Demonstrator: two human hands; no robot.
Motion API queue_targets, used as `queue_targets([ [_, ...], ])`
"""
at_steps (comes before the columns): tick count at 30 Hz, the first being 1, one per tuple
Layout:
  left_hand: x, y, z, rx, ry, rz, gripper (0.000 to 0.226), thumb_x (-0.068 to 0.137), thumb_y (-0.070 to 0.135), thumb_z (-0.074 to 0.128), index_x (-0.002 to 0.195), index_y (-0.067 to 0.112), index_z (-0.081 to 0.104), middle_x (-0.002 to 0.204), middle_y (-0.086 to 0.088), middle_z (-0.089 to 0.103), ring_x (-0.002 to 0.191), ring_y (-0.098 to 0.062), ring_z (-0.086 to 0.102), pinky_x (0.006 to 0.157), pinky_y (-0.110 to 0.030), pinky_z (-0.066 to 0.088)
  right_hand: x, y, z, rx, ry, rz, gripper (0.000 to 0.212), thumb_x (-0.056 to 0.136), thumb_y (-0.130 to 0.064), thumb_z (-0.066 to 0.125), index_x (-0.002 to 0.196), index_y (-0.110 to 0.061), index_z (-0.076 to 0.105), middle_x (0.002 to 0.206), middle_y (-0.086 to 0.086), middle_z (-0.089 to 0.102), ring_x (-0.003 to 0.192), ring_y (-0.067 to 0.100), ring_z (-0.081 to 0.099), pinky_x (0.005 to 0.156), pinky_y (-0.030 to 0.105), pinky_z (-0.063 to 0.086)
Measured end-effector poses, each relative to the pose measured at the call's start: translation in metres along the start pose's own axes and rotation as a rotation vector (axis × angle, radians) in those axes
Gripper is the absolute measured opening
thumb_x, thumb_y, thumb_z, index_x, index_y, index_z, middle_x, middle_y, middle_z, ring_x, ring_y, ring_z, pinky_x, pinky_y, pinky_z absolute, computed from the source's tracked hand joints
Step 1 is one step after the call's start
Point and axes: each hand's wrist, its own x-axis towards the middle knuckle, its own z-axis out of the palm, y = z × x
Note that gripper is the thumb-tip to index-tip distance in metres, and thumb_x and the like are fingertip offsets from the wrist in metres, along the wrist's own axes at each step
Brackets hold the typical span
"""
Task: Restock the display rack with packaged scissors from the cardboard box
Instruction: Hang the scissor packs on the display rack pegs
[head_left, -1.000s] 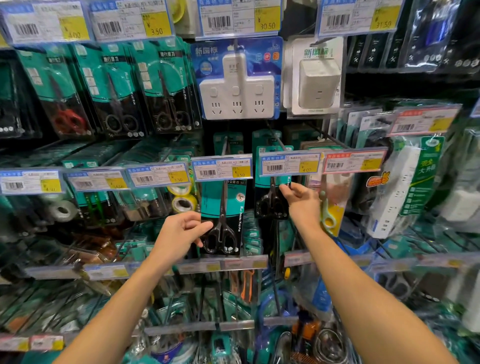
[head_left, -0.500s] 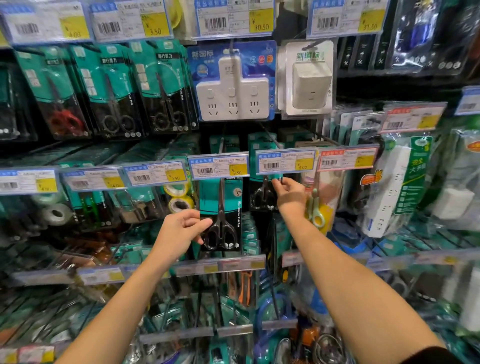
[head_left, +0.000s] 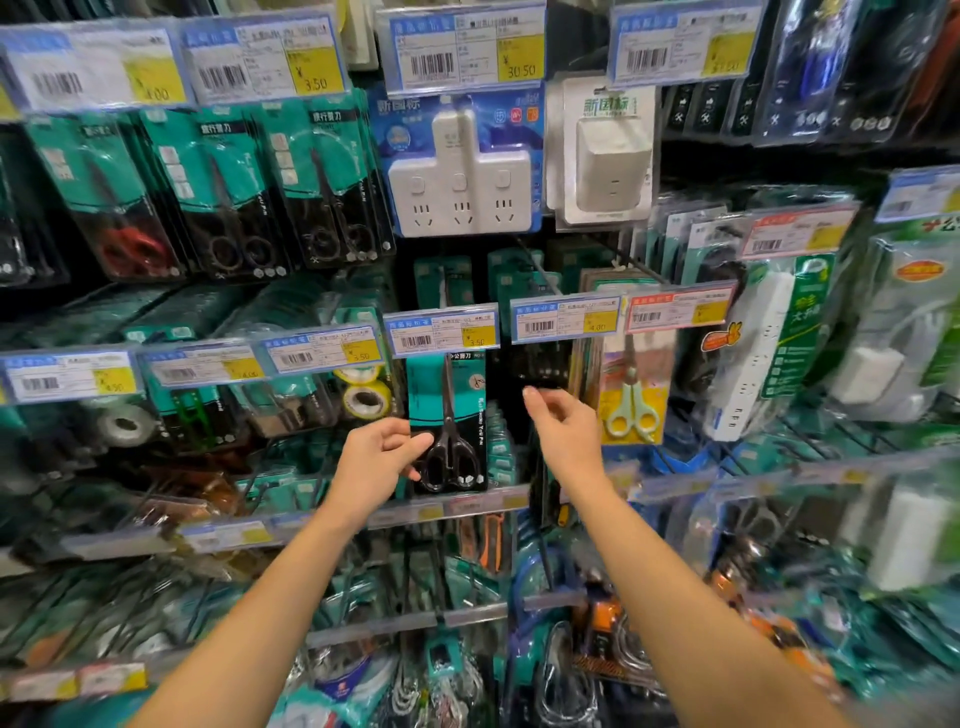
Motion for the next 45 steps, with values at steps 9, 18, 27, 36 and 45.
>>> queue_targets([
  [9, -0.02, 0.003, 0.001, -0.086, -0.019, -0.089, 0.015, 0.085, 0.019, 0.076, 0.082, 0.017, 0.062, 0.056, 0.009, 0.067, 0.043, -0.005, 0.057, 0.049, -0.019, 0.051, -0.046, -0.008, 0.006, 0.032, -0.302, 0.07, 0.029, 0.085, -0.019, 0.075, 0.112, -0.009, 0.068, 0.098, 0.004, 0.072, 0.091, 0.013, 0.067, 0.08, 0.016, 0.053],
  [18, -0.04, 0.004, 0.001, -0.113, -0.032, -0.119, 0.016, 0.088, 0.017, 0.073, 0.099, 0.006, 0.069, 0.079, 0.0, 0.077, 0.071, -0.007, 0.07, 0.065, -0.02, 0.055, -0.05, 0.002, 0.021, 0.046, -0.306, 0.103, 0.022, 0.084, -0.009, 0.074, 0.104, 0.0, 0.073, 0.093, 0.011, 0.075, 0.088, 0.022, 0.071, 0.081, 0.027, 0.056],
  [27, -0.035, 0.006, 0.001, -0.02, -0.025, -0.042, 0.029, 0.089, 0.02, 0.072, 0.109, -0.001, 0.07, 0.099, -0.007, 0.074, 0.099, -0.022, 0.07, 0.088, -0.034, 0.056, -0.054, -0.009, 0.015, 0.118, -0.279, 0.035, 0.015, 0.085, -0.014, 0.074, 0.099, -0.02, 0.073, 0.087, -0.011, 0.074, 0.081, -0.003, 0.069, 0.07, 0.008, 0.05],
  [36, -0.031, 0.02, 0.0, 0.035, -0.005, 0.063, 0.012, 0.088, 0.022, 0.072, 0.088, 0.033, 0.071, 0.085, 0.017, 0.075, 0.081, 0.005, 0.069, 0.074, -0.012, 0.052, -0.051, -0.024, 0.012, 0.147, -0.292, -0.077, 0.013, 0.086, -0.016, 0.073, 0.082, -0.028, 0.075, 0.08, -0.007, 0.076, 0.077, 0.0, 0.067, 0.072, 0.014, 0.052],
  [45, -0.037, 0.02, 0.001, -0.011, -0.006, 0.094, 0.02, 0.091, 0.017, 0.07, 0.097, 0.035, 0.074, 0.089, 0.027, 0.075, 0.088, 0.006, 0.07, 0.074, -0.009, 0.051, -0.053, -0.023, 0.01, 0.181, -0.305, -0.092, 0.022, 0.086, -0.012, 0.072, 0.082, -0.034, 0.075, 0.081, -0.014, 0.076, 0.078, -0.004, 0.068, 0.07, 0.011, 0.05],
])
